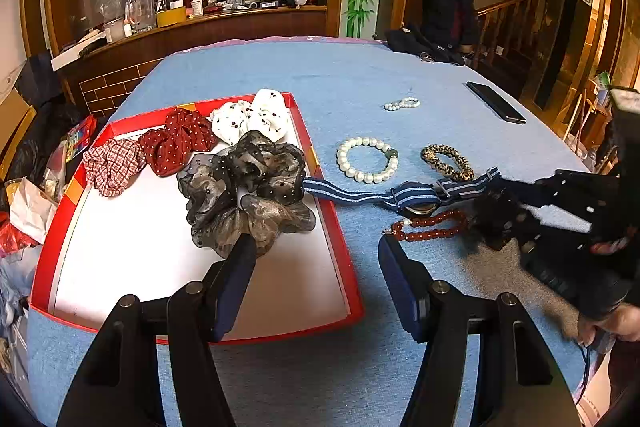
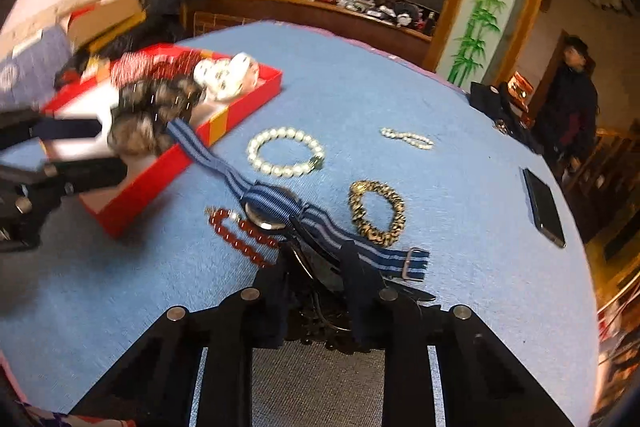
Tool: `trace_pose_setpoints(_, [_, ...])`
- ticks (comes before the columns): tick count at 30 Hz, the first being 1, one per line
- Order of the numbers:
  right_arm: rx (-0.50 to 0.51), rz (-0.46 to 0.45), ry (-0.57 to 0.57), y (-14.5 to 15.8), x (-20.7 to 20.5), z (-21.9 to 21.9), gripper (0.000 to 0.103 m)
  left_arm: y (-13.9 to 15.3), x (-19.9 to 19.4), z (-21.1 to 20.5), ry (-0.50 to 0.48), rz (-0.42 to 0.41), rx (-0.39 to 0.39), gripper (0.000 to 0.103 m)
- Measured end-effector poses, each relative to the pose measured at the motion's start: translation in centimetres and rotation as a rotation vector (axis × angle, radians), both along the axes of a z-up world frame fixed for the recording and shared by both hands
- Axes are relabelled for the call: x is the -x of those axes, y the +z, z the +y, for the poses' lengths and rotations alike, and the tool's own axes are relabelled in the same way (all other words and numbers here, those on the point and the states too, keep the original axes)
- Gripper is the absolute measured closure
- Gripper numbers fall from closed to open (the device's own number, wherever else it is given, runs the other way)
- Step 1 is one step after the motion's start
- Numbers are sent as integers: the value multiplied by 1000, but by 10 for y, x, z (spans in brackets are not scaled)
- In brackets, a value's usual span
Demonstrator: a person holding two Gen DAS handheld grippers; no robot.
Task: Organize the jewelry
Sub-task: 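Move the right gripper to the black claw hair clip and grasp it, then lift the black claw clip off the table with the right gripper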
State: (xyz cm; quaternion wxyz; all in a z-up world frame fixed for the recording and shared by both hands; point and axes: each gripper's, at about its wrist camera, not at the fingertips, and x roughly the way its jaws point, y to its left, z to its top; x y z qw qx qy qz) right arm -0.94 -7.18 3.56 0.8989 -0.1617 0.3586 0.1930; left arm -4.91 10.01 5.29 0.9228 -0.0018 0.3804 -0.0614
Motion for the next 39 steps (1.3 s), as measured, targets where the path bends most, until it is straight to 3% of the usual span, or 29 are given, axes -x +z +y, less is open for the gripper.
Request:
trace_pose_setpoints(6, [-194,-8,-32,23,13,-19,85,-1,-2,1,2,8,3,41])
trace_pose_setpoints(11, [-328,6,4,39,31,-24,85,2,-1,0,3,3,-2,41])
trace_pose_setpoints(20, [-406,12,49,50,47,-19,86,5,-3,-1,3,5,-10,41])
trace_pose_setpoints(31, [-483,31,-8,47,38,-48,86,8,-4,-2,4,17,-16,41])
trace_pose_setpoints(39, [-549,53,-70,39,30,-77,86,5,-22,-18,-97,88,-25,41])
